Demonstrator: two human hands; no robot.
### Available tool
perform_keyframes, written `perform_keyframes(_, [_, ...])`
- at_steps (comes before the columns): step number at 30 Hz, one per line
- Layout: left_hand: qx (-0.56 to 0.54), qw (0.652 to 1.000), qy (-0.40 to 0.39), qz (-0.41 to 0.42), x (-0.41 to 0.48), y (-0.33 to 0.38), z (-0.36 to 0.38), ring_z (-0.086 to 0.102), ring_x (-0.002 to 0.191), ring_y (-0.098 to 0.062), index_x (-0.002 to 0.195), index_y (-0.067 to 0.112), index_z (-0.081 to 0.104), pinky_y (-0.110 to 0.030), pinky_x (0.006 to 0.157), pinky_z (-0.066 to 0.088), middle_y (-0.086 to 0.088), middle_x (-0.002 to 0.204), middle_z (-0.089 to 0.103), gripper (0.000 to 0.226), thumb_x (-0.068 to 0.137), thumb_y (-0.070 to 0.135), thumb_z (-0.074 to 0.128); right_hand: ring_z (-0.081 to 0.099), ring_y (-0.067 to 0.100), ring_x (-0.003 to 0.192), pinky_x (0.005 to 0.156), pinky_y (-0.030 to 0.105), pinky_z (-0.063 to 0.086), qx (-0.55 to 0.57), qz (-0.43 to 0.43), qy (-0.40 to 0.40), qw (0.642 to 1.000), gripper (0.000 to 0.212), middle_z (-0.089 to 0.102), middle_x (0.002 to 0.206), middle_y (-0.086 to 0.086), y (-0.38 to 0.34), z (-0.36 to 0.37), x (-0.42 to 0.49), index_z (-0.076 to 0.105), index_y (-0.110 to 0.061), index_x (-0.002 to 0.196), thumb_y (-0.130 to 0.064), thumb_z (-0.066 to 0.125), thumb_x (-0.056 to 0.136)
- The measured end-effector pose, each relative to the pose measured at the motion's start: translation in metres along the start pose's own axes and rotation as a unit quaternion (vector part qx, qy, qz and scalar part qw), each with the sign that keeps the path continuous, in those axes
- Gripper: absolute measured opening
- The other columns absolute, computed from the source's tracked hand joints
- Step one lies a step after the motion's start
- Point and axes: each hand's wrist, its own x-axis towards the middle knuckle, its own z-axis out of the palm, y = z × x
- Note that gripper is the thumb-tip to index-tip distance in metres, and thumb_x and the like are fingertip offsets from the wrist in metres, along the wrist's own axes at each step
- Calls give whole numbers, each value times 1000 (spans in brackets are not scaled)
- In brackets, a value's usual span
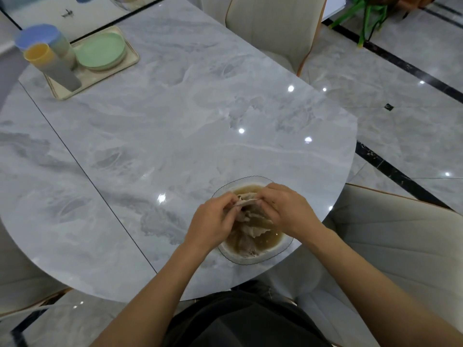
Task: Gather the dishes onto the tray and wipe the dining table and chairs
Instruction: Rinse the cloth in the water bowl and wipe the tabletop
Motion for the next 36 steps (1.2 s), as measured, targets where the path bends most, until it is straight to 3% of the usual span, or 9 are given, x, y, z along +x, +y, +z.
perform_keyframes(2, [-19,1000,5,1,-1,6,-9,59,69,-10,100,31,61,-33,58,48,10,83,66,5,105,29,59,55,13,80,65,32,48,26,-23,-28,999,8,58,90,-13,-7,-14,2,61,-33,101,-29,54,101])
perform_keyframes(7, [-72,997,5,33,-4,27,-29,57,74,-19,101,30,59,-42,69,49,7,76,58,10,107,23,57,55,19,74,67,43,50,8,-51,-64,997,13,58,85,-6,-30,-54,8,58,-21,93,-29,49,98])
perform_keyframes(11, [-101,993,27,50,-5,42,-43,53,70,-20,102,29,58,-45,67,49,4,73,54,8,108,24,55,58,15,78,70,38,51,5,-62,-71,996,9,61,86,-8,-44,-81,10,59,-26,94,-30,55,102])
perform_keyframes(15, [-116,991,37,48,-2,49,-47,53,70,-20,102,31,58,-37,62,49,3,75,54,8,107,33,52,57,13,77,68,34,48,5,-56,-63,996,13,59,82,-10,-50,-92,9,56,-30,90,-36,55,101])
perform_keyframes(20, [-88,996,6,0,11,25,-23,59,68,-17,100,34,59,-35,60,49,5,77,63,8,107,35,56,53,14,75,65,35,46,-39,4,-87,995,24,53,81,-9,-29,-59,17,56,-26,83,-44,60,98])
perform_keyframes(24, [15,998,-28,-50,27,2,14,59,64,-12,94,31,56,-38,59,52,7,73,64,12,105,34,54,50,14,74,69,31,45,15,52,-134,989,31,51,94,-5,2,-5,21,48,-26,75,-39,71,92])
perform_keyframes(28, [76,990,-73,-91,37,-11,45,60,78,-20,92,25,57,-43,69,53,6,81,64,14,105,26,52,51,22,79,69,41,49,3,95,-139,986,24,50,88,-5,22,41,20,41,-27,87,-20,63,92])
perform_keyframes(33, [134,981,-96,-103,44,-18,65,62,92,-25,95,21,62,-36,67,40,0,99,67,7,99,19,58,52,27,85,64,38,45,-32,129,-147,980,25,46,99,-2,32,65,24,42,-34,101,-15,52,89])
perform_keyframes(36, [148,980,-84,-101,44,-21,74,63,93,-24,108,22,66,-37,76,49,0,103,63,16,98,14,57,54,28,85,66,33,38,-51,140,-148,978,26,48,102,0,31,69,30,53,-30,113,-14,48,93])
